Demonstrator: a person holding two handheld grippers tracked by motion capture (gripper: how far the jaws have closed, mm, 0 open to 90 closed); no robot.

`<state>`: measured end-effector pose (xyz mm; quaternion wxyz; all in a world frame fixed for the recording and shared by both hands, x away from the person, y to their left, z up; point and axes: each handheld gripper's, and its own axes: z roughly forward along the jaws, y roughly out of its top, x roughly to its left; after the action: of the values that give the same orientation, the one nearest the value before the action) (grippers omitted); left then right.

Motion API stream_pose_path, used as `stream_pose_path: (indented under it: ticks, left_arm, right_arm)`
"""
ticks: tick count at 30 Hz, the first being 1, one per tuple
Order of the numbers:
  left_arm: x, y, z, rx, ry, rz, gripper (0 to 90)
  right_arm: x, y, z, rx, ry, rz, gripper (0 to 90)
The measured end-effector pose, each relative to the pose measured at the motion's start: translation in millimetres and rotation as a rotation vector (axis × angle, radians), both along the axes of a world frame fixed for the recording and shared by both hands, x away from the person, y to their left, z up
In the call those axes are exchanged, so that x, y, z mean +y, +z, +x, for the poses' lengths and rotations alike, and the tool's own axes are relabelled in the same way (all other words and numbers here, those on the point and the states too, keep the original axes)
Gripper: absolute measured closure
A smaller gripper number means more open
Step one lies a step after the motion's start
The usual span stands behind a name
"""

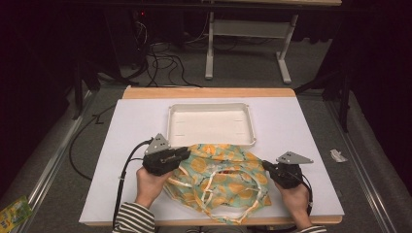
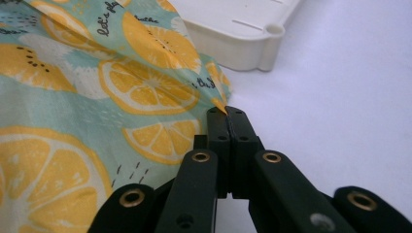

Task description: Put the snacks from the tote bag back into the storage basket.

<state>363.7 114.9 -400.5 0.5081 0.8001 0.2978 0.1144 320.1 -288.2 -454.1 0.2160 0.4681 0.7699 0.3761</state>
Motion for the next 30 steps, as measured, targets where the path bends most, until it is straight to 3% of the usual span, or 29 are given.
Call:
stream_pose_path:
  ticks: [3,8,20,24,25,26,30]
  left_arm:
    - [4.4,-0.5,-2.9,0.002,0.023,-0.001,61.1]
    - [15.1,-7.5,-10.6,0.009,0.064,0.002,50.0]
    - [34.4,-22.1,-32.0,0.026,0.077,0.022,42.9]
    - [32.9,-26.0,-26.5,0.042,0.091,0.029,48.6]
    - [32.2,-26.7,-24.1,0.047,0.093,0.031,59.9]
    - [31.2,-27.4,-21.4,0.055,0.095,0.026,59.9]
    - [21.6,-26.6,-13.1,0.062,0.075,0.026,74.1]
  right_arm:
    - [-3.5,-2.6,1.6,0.011,-0.012,-0.009,90.0]
    - [-5.7,-4.1,3.5,0.028,-0.023,-0.015,90.0]
    - [-3.8,-5.7,6.0,0.038,-0.029,-0.031,90.0]
    - [-2.8,-5.9,6.6,0.040,-0.026,-0.039,90.0]
    - [-2.5,-6.3,6.7,0.037,-0.027,-0.037,90.0]
    - [-2.5,-6.3,6.7,0.037,-0.027,-0.037,90.0]
    - [-2.5,-6.3,6.5,0.038,-0.023,-0.043,90.0]
